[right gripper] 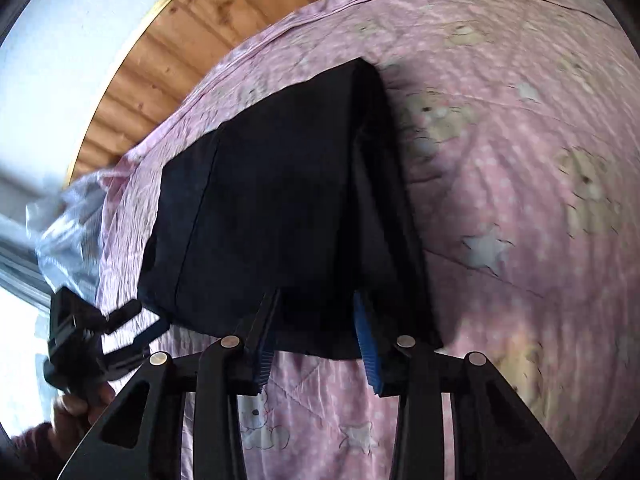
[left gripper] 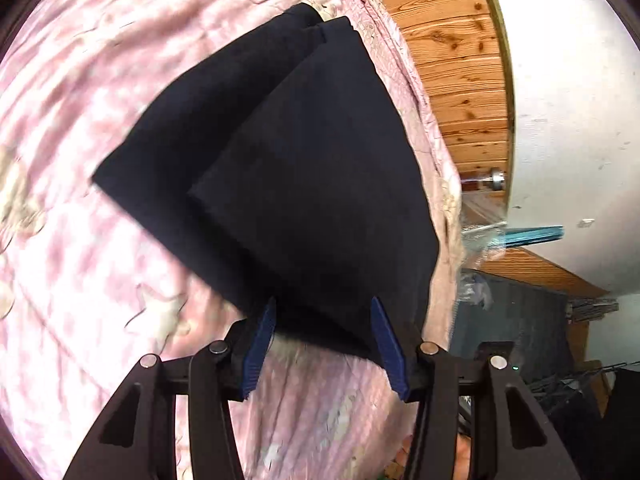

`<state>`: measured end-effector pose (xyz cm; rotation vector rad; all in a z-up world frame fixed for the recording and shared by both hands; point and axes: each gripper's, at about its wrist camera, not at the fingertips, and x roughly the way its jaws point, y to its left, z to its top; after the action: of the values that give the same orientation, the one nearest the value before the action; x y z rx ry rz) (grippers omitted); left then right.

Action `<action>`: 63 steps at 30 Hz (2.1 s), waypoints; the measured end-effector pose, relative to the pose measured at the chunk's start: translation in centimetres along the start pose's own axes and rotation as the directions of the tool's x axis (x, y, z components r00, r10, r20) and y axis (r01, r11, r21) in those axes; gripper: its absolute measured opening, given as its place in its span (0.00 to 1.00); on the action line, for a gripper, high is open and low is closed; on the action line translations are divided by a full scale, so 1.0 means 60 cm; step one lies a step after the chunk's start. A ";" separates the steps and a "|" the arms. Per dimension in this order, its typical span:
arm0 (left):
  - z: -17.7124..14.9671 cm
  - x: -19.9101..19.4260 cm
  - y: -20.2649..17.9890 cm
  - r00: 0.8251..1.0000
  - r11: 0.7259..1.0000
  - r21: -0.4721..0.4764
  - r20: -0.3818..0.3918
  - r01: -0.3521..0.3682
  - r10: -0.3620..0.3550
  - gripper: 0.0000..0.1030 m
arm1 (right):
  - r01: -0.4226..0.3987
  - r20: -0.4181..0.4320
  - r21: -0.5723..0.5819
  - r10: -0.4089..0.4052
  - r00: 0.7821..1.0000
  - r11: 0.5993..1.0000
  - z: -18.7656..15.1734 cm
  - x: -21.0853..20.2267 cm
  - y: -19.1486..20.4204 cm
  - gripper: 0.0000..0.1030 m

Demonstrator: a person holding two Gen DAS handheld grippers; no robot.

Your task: Fold clothes

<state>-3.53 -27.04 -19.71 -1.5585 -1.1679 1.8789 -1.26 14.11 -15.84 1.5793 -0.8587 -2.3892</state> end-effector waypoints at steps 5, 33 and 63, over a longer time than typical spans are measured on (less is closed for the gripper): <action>-0.001 -0.035 0.022 0.999 0.999 -0.041 0.031 -0.020 0.022 0.68 | -0.251 0.062 0.392 0.247 0.967 0.885 -0.060 -0.011 -0.042 0.62; -0.022 -0.023 0.018 0.989 0.990 -0.137 0.146 0.018 0.002 0.66 | -0.178 0.076 0.344 0.162 0.984 0.922 0.021 0.025 -0.075 0.40; -0.055 -0.003 -0.036 0.937 0.962 -0.115 0.221 -0.249 0.270 0.37 | 0.149 0.099 -0.127 -0.137 0.986 0.981 0.103 -0.088 -0.033 0.34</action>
<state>-0.74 -24.87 -17.88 -1.6382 -1.2023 2.2654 -4.09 20.28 -10.96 1.5421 -0.6030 -2.5742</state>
